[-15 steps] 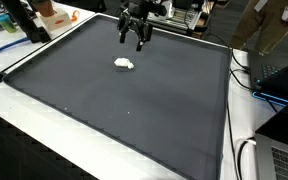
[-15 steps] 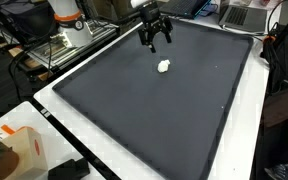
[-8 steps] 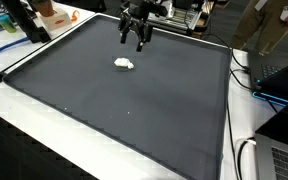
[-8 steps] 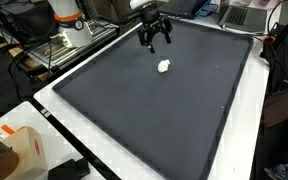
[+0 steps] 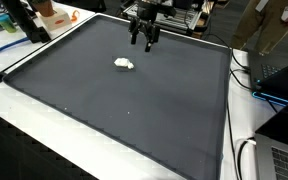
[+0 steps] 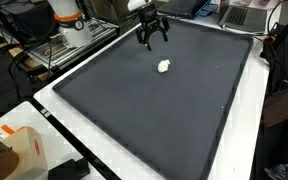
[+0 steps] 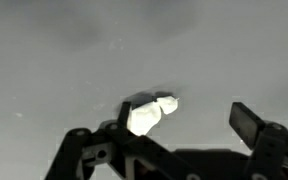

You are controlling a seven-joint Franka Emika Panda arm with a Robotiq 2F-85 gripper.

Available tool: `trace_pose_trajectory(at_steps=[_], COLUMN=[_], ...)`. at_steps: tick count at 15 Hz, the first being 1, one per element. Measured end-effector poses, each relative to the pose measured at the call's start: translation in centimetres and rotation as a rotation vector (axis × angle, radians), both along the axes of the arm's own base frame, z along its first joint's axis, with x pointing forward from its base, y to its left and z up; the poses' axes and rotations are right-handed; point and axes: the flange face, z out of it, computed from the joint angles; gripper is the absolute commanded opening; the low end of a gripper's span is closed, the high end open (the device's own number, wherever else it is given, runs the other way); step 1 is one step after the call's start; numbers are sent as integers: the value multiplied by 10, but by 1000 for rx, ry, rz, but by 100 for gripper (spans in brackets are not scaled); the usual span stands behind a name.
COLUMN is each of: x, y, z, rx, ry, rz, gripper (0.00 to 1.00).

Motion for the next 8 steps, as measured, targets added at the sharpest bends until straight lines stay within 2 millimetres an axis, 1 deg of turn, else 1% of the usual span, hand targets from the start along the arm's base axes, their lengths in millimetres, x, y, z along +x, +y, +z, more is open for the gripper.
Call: trace_pose_trajectory(at_steps=[2,4,8], x=[-2,-1,14], y=[10,18,24], z=[15,39,108], rx=[-22,-79,-194], ry=[-3,5,7], rz=[-3,-2,13], gripper=[100,100,100])
